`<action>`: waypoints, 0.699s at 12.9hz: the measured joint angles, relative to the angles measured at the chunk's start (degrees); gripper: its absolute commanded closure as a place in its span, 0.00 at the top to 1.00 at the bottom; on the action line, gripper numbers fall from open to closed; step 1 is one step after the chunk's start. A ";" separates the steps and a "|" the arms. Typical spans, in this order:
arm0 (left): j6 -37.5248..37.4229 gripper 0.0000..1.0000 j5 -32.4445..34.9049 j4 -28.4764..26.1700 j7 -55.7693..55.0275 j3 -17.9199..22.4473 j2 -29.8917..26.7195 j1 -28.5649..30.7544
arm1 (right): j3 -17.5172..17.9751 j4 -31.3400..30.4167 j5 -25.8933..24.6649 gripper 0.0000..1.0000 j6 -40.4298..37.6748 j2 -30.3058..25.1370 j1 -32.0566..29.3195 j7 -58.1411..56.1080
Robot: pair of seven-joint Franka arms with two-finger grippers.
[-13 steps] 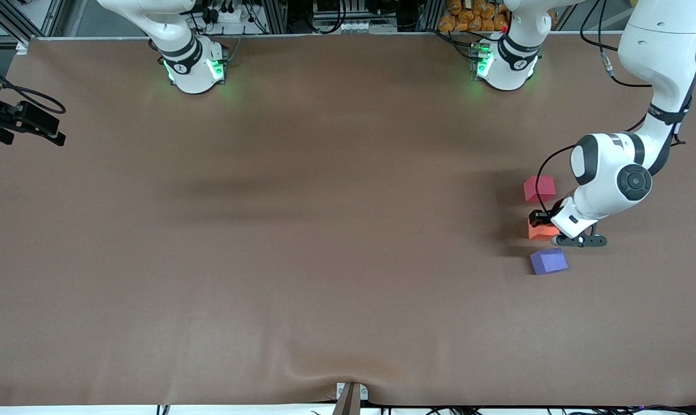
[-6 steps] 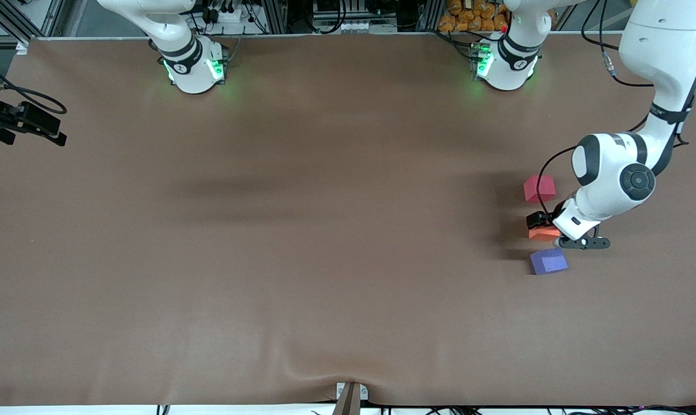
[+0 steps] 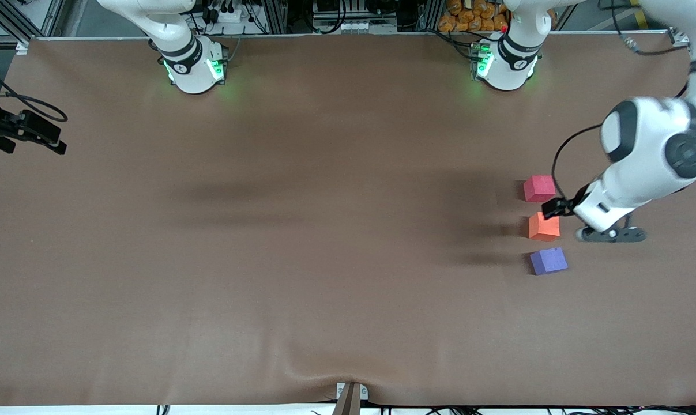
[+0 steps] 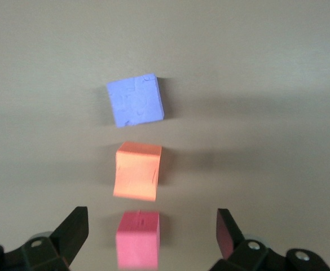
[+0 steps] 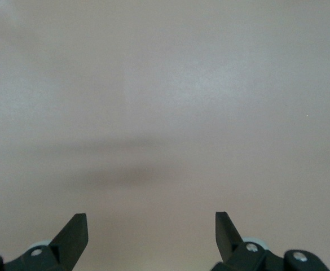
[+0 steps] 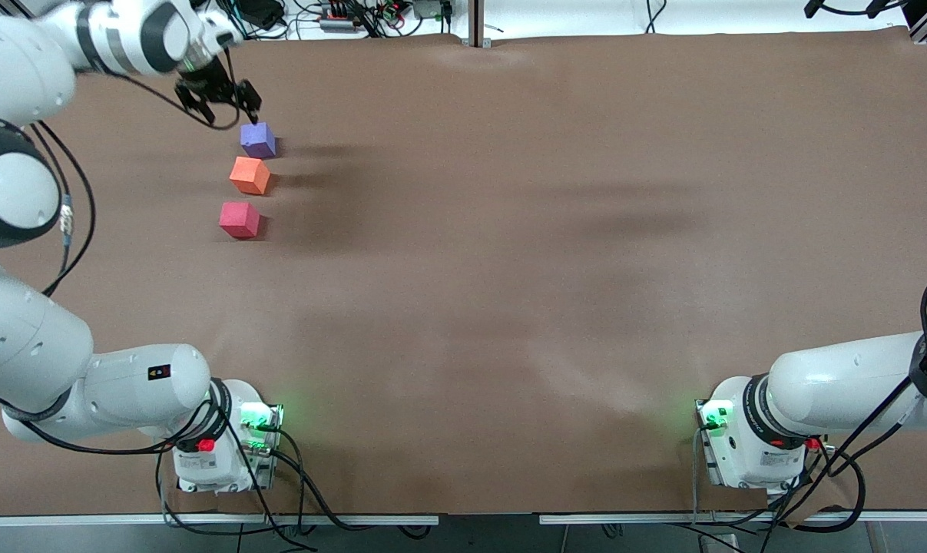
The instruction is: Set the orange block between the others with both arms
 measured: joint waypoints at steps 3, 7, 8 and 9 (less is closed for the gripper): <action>-13.95 1.00 -0.03 9.10 0.01 -0.45 -4.71 -0.01 | 0.07 -0.35 -0.03 1.00 0.19 0.06 0.01 0.00; -23.36 1.00 -0.08 18.98 0.01 -1.69 -6.09 -0.02 | 0.10 -0.32 -0.03 1.00 -2.04 -0.02 0.01 0.00; -23.79 1.00 -0.08 19.56 0.01 -1.95 -6.55 -0.02 | 0.11 -0.22 -0.03 1.00 -2.71 -0.07 0.01 0.00; -24.24 1.00 -0.09 19.76 0.01 -2.24 -7.25 -0.02 | 0.11 -0.03 -0.03 1.00 -3.10 -0.13 0.01 0.00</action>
